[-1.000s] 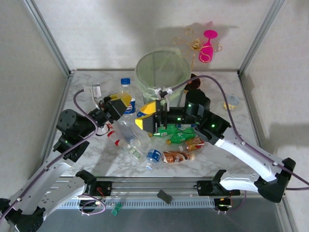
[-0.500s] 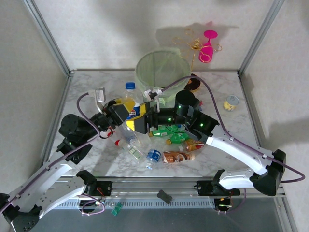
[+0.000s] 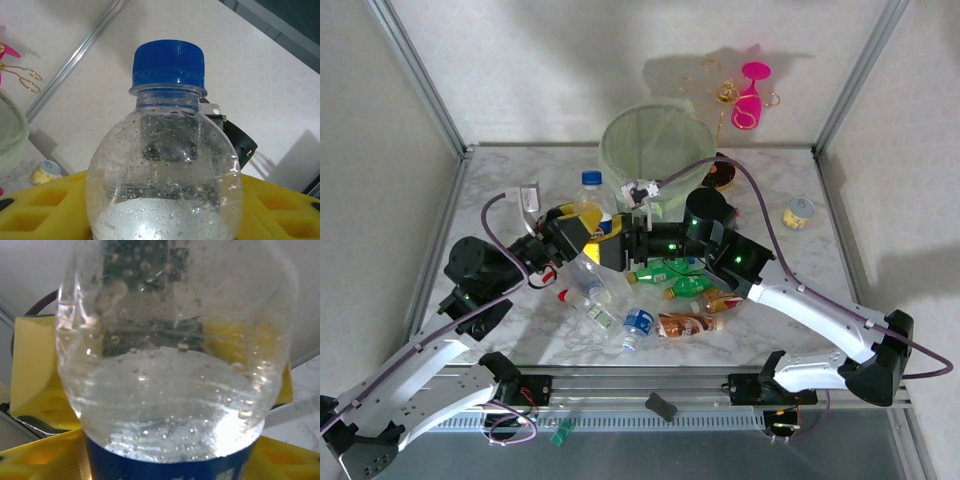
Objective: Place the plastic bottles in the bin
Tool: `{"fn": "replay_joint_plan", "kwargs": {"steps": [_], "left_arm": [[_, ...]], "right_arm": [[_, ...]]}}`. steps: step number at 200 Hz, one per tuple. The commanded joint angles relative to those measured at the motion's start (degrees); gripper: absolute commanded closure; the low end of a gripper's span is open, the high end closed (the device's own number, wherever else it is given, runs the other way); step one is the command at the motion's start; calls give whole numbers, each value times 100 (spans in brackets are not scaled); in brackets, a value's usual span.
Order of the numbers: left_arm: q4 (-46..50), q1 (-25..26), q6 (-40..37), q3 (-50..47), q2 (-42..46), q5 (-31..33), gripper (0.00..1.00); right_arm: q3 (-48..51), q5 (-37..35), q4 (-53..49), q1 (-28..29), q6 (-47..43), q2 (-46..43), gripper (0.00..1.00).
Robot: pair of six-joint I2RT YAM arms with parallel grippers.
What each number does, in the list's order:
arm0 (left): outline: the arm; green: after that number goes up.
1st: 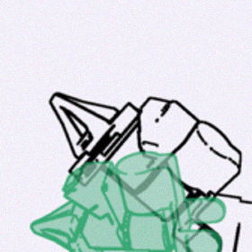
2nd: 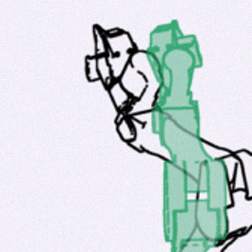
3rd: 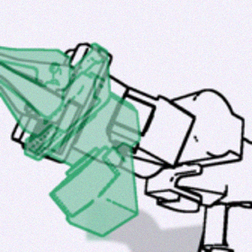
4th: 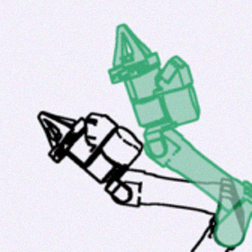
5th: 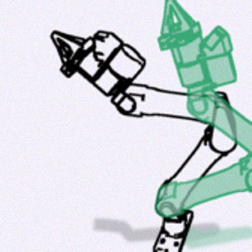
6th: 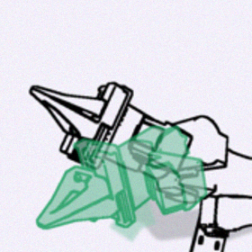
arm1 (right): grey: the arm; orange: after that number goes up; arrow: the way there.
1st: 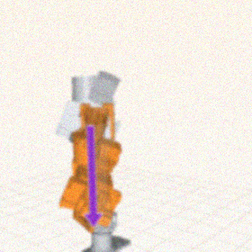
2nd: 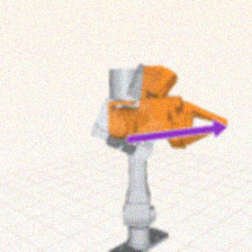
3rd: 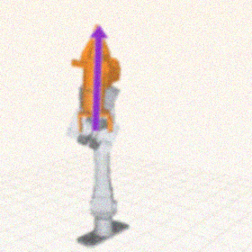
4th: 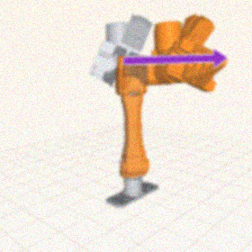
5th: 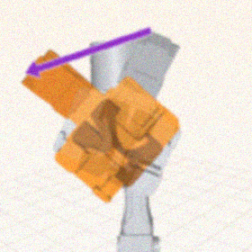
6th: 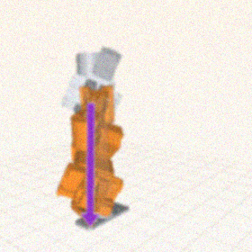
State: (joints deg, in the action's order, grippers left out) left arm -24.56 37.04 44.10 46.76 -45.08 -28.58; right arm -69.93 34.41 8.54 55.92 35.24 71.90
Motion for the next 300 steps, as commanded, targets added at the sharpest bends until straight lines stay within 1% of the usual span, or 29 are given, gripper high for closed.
{"fn": "replay_joint_plan", "kwargs": {"steps": [1, 19, 31, 58, 76, 87, 114, 122, 131, 145, 160, 179, 210, 227, 234, 268, 284, 300], "left_arm": [[34, 58, -177, 192, 17, -30, 41], [114, 58, -226, 218, 43, 43, 40], [193, 58, -245, 249, 40, 89, 37], [437, 58, -353, 353, 17, 168, 29], [559, 58, -421, 424, 43, 305, 21], [559, 58, -462, 472, 76, 375, 19], [999, 58, -679, 714, 172, 630, 10], [1243, 58, -839, 856, 208, 796, 10], [1544, 58, -1008, 1011, 299, 1161, 10], [1620, 58, -1198, 1064, 597, 1549, 10], [1667, 58, -1408, 1104, 840, 1679, 10], [2122, 58, -1664, 1319, 857, 1698, 12], [2902, 57, -2025, 1390, 765, 1979, 15], [3222, 58, -2136, 1290, 693, 2191, 15], [3359, 58, -2149, 1236, 640, 2369, 16], [3831, 58, -2289, 925, 385, 3029, 18], [3830, 58, -2403, 676, 344, 3132, 17], [3794, 58, -2472, 421, 277, 3214, 17]], "right_arm": [[24, -145, 153, 35, -15, -150, 39], [18, -162, 116, 41, -10, -169, 42], [30, -211, 76, 37, -15, -185, 42], [50, -270, 28, 39, -14, -246, 43], [42, -395, -50, 36, -52, -317, 43], [35, -454, -104, 42, -103, -353, 43], [-10, -707, -394, 40, -279, -404, 43], [-36, -897, -607, 39, -393, -446, 43], [-59, -1165, -814, 41, -500, -498, 42], [-170, -1658, -1211, 39, -710, -586, 42], [-365, -2257, -1680, 32, -920, -624, 42], [-709, -3087, -2285, 3, -1167, -540, 42], [-1508, -4258, -3344, -344, -1446, -43, 43], [-1866, -4540, -3500, -586, -1637, 242, 41], [-1989, -4636, -3505, -716, -1698, 351, 41], [-2653, -4460, -3511, -1517, -1831, 1030, 41], [-3131, -4759, -3769, -1584, -1998, 1521, 41], [-3718, -5018, -4249, -1585, -2165, 2114, 41]]}}
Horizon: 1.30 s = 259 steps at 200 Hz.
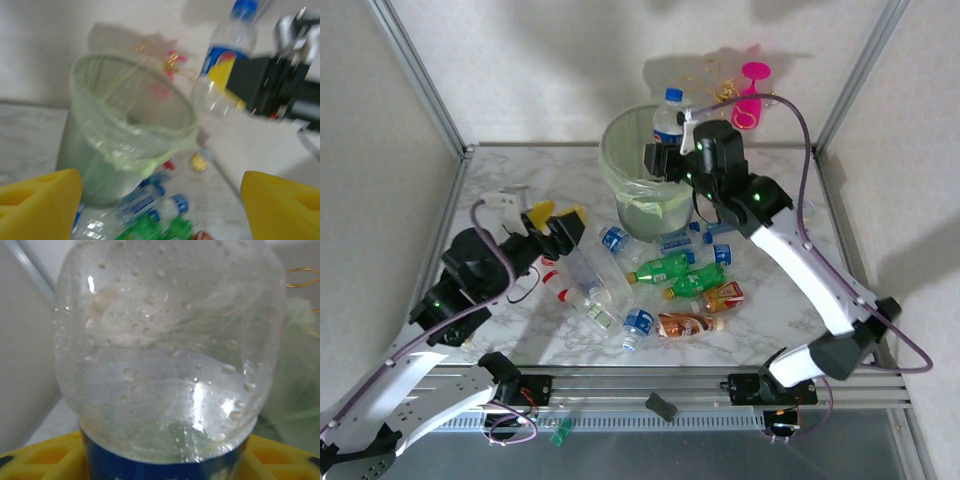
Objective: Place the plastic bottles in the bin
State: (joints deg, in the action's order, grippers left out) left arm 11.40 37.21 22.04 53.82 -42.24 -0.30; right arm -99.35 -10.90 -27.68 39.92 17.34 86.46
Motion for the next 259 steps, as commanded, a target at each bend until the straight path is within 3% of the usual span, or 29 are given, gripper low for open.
{"fn": "replay_joint_plan", "kwargs": {"steps": [1, 59, 136, 219, 259], "left_arm": [[193, 41, -269, -302, -10, 388, 17], [-151, 41, -402, -1179, -36, 879, 17], [-266, 41, -475, -1313, -115, 540, 17], [-252, 41, -449, -1333, -55, 644, 17], [-263, 41, -451, -1321, -85, 572, 17]], "right_arm": [[-817, -494, -657, 15, -382, 696, 41], [-2364, -774, -2146, -159, -526, 2385, 38], [-3165, -615, -2710, -516, -583, 3380, 37], [-3205, -252, -2740, -602, -532, 3877, 33], [-3236, -210, -2733, -603, -486, 3696, 22]]}}
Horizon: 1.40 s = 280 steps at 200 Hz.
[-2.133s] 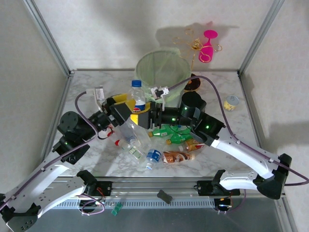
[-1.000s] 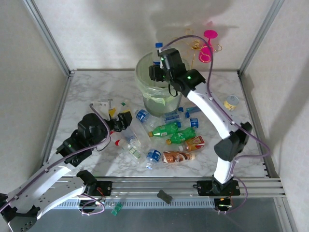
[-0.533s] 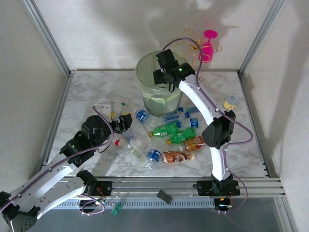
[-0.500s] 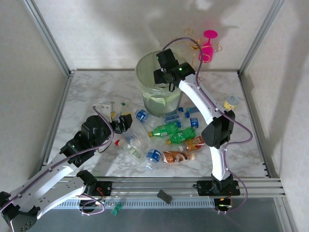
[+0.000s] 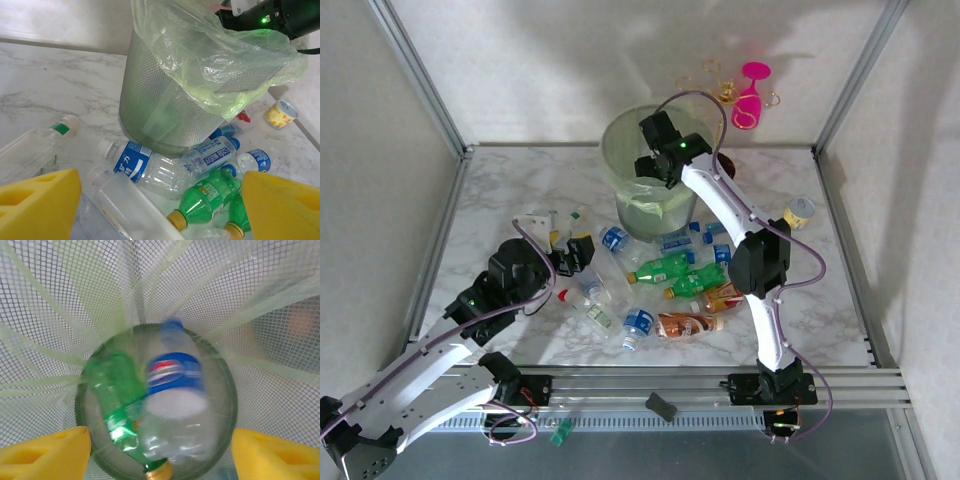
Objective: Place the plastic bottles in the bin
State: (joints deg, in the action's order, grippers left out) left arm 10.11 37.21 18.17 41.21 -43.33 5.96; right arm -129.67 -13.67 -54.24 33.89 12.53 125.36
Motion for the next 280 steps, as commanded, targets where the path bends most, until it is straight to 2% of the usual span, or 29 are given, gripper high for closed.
{"fn": "replay_joint_plan", "kwargs": {"steps": [1, 67, 111, 126, 147, 178, 192, 220, 243, 260, 280], "left_arm": [[-137, 41, -66, -52, 25, -48, 16], [-109, 21, -60, -56, 32, 163, 16], [30, 1, 202, 89, -69, 383, 16], [187, -29, 532, 239, -210, 499, 16], [647, -202, 1404, 496, -492, 911, 16], [1284, -398, 2193, 858, -1050, 825, 16], [1461, -408, 2421, 889, -1241, 793, 16], [2269, -435, 3344, 1037, -1666, 832, 17], [2797, -434, 3943, 1037, -1876, 483, 23], [2546, -433, 4202, 599, -1786, -101, 26], [2418, -425, 4508, 177, -1725, -474, 26]], "right_arm": [[-202, 67, -73, -3, -5, -200, 22], [-239, -95, -10, -2, 10, -749, 21], [165, 124, 378, 18, -10, -1659, 24], [631, 259, 692, 56, 82, -2163, 27], [1662, 615, 1307, 100, 286, -2969, 32], [3202, 966, 2041, 109, 526, -4167, 34], [3729, 1088, 2211, 110, 573, -4607, 34], [4686, 1121, 2435, 117, 746, -5416, 34], [5368, 1079, 2517, 110, 828, -5967, 34], [5780, 1028, 2531, 112, 857, -6292, 34], [6122, 939, 2494, 115, 886, -6583, 34]]}}
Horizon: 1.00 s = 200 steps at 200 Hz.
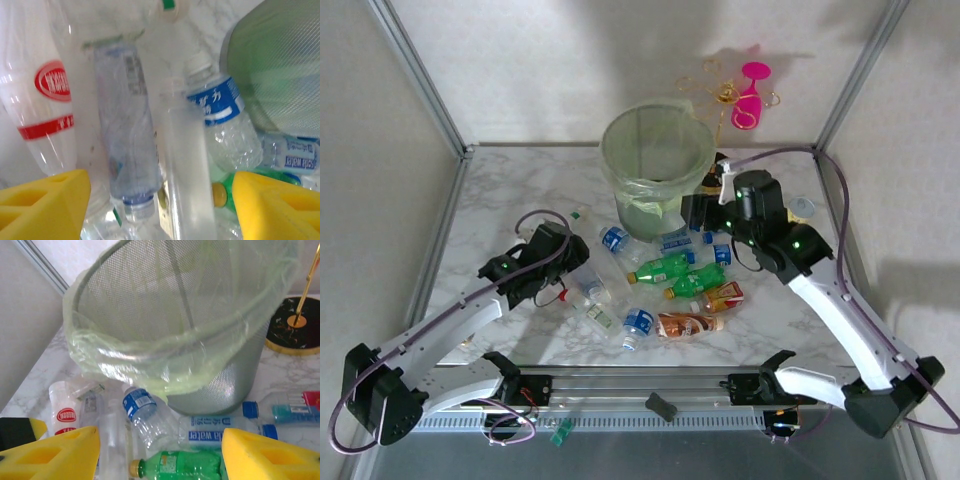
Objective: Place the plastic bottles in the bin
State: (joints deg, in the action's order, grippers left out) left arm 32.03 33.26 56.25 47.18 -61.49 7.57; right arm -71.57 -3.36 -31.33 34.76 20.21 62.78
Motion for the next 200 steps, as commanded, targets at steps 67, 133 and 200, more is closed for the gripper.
{"fn": "replay_joint_plan", "kwargs": {"steps": [67, 133, 200], "left_arm": [[-94, -28, 984, -1123, -73, -644, 28], [-567, -161, 1400, -1546, -376, -850, 37], [-1166, -161, 1499, -1633, -906, -1007, 40]], "right_arm": [[793, -219, 124, 23, 155, -1046, 32], [711, -393, -51, 22, 16, -1119, 32], [829, -385, -15, 24, -18, -1078, 32]]}}
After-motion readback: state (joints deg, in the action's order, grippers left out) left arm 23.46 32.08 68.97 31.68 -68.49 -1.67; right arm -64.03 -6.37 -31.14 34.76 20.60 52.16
